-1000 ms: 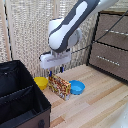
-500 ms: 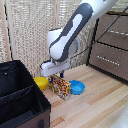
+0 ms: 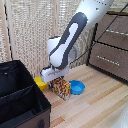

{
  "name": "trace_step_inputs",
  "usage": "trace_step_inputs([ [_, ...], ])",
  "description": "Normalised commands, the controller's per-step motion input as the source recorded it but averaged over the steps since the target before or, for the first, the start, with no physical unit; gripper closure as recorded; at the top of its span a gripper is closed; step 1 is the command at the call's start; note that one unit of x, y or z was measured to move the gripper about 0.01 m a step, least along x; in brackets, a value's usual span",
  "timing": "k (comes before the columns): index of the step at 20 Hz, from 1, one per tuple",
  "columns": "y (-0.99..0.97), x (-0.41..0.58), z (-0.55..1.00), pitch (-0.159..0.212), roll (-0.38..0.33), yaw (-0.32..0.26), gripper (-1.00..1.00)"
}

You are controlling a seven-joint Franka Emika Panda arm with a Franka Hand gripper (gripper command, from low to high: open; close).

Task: Position your gripper near the granola bar, please. Lightly grip the granola bar with your gripping tool. Relocate your gripper along with the granola bar toward the leading division of the caddy with caution. Gently release the granola bar into the leading division of the caddy.

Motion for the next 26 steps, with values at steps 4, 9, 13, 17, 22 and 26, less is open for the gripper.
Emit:
trace_step_inputs([
  [4,0.03,0.000,0.00,0.000,0.000,0.000,1.00],
  [9,0.05,-0.007,0.00,0.000,0.001,0.000,1.00],
  [13,0.09,0.004,-0.03,0.011,0.000,-0.013,1.00],
  [17,0.12,0.008,0.27,0.053,0.001,-0.098,1.00],
  [22,0.06,0.031,0.69,0.038,0.070,-0.211,1.00],
  [26,0.06,0.049,0.63,0.002,0.096,-0.284,1.00],
])
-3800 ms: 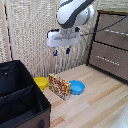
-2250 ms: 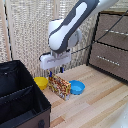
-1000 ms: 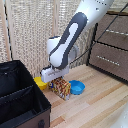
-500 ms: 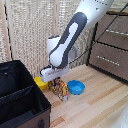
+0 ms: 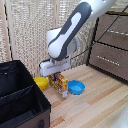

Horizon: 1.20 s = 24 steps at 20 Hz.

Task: Position your gripper near the granola bar, please. Lightly grip the granola bar with your gripping tool. Relocate your gripper along with the granola bar toward the leading division of the caddy with caution. Gently release the granola bar into the leading division of the caddy.

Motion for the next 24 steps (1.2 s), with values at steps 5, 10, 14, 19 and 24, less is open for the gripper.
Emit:
trace_step_inputs([
  [5,0.10,0.107,0.65,0.003,0.078,-0.273,1.00],
  [10,0.06,0.027,0.71,0.005,0.067,-0.279,1.00],
  [14,0.01,0.026,0.78,0.006,0.022,-0.298,1.00],
  [19,0.00,-0.005,0.70,0.000,0.044,-0.348,1.00],
  [24,-0.01,-0.018,0.64,0.000,0.078,-0.353,1.00],
])
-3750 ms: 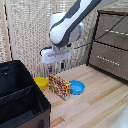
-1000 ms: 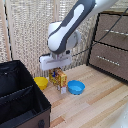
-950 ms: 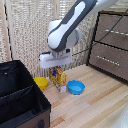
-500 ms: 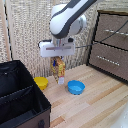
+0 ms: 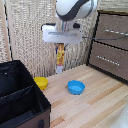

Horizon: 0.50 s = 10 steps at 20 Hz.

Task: Position your gripper near the granola bar, please. Lightly grip the granola bar with your gripping tool. Relocate your gripper along with the granola bar toward the leading division of the caddy with caution. Gently release the granola bar into the leading division of the caddy.

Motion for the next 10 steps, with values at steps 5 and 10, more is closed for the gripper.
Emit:
trace_step_inputs([
  [5,0.09,-0.031,0.50,0.000,0.129,-0.283,1.00],
  [10,0.27,-0.030,0.36,0.000,0.107,-0.232,1.00],
])
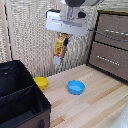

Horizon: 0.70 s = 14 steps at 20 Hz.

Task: Position your gripper near the granola bar, please. Lightly grip the granola bar with your gripping tool. Relocate your gripper along with the granola bar toward the leading division of the caddy with caution. Gently release the granola bar into the leading division of the caddy.

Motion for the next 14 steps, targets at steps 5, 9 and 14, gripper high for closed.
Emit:
trace_step_inputs([
  [5,0.40,-0.039,0.14,0.049,0.071,-0.191,1.00],
  [9,0.48,-0.071,0.00,0.145,0.067,-0.138,1.00],
  [14,0.50,-0.051,-0.01,0.154,0.070,-0.129,1.00],
])
